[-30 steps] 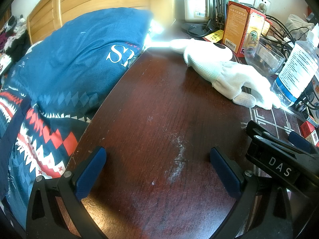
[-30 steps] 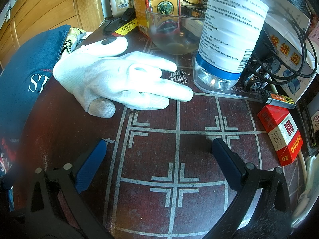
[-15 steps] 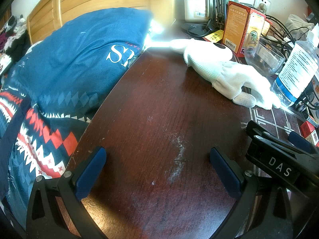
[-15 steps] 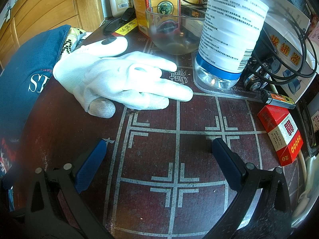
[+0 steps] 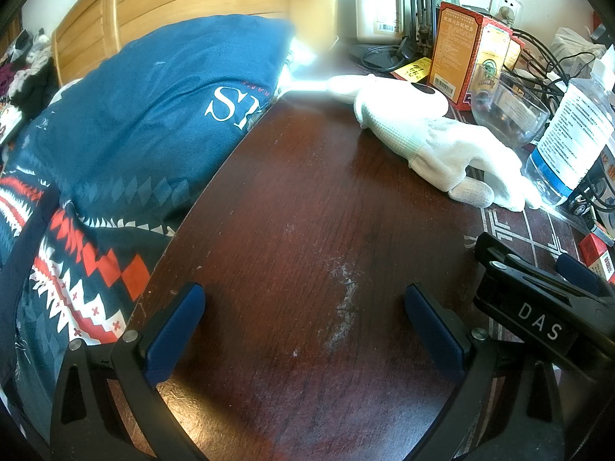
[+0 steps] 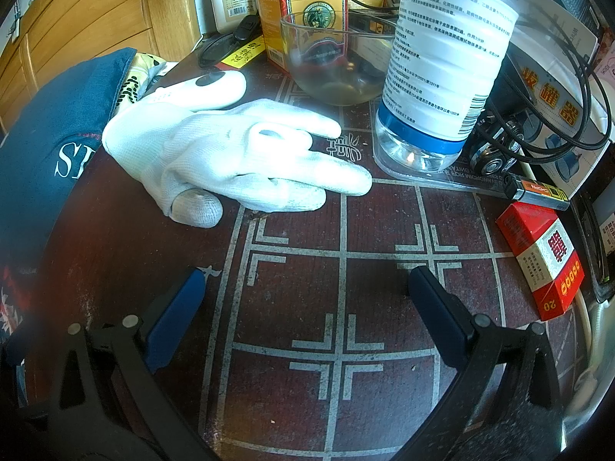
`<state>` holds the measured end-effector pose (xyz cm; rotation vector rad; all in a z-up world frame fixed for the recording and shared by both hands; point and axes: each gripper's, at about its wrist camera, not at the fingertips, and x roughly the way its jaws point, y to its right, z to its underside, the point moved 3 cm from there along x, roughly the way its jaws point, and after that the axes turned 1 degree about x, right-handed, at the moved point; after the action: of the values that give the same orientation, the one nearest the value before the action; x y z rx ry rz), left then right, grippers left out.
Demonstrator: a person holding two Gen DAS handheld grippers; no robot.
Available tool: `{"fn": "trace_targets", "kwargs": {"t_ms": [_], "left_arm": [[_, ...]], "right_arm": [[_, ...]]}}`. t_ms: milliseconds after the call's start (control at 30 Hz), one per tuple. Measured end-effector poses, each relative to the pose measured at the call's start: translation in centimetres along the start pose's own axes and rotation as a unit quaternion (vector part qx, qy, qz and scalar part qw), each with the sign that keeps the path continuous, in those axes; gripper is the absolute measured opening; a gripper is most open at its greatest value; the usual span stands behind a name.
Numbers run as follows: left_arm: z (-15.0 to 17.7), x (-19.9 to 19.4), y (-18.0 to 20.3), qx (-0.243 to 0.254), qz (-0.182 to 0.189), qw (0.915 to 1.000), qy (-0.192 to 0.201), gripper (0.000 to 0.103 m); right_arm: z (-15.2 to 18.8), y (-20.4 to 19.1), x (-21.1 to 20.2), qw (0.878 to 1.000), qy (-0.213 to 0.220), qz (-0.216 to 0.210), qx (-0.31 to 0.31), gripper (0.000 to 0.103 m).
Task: Fold large clothes
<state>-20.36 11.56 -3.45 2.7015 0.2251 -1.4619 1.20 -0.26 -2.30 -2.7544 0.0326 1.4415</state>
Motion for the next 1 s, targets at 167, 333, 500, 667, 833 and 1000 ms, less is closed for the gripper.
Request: {"fn": "trace_targets", "kwargs": {"t_ms": [167, 333, 500, 667, 833, 1000], "left_arm": [[0.0, 0.0, 0.0, 0.0, 0.0, 1.0, 0.0, 0.103], [0.0, 0.0, 0.0, 0.002, 0.003, 1.0, 0.0, 0.103], [0.4, -1.3, -1.7, 0.008, 0.029, 0.9995, 0.004, 0.103], [0.0, -10.3, -7.2, -0.052, 0.022, 0.9924, 0.109, 0.103], [4.2, -23.2, -14.7, -0.097, -0.006, 0.9659, 0.24, 0.103], [14.9, -34.3, -23.1, -0.168, -0.075, 0.93, 0.318, 0.103]], "right_arm": [[0.0, 0.0, 0.0, 1.0, 0.0, 0.0, 0.0, 0.103], [0.1, 0.0, 0.0, 1.0, 0.0, 0.0, 0.0, 0.103], [0.0, 0.0, 0.0, 1.0, 0.0, 0.0, 0.0, 0.103], [0.0, 0.0, 0.0, 1.0, 0.0, 0.0, 0.0, 0.103], [0.1, 0.0, 0.0, 1.0, 0.0, 0.0, 0.0, 0.103], [0.1, 0.0, 0.0, 1.0, 0.002, 0.0, 0.001, 0.103]]}}
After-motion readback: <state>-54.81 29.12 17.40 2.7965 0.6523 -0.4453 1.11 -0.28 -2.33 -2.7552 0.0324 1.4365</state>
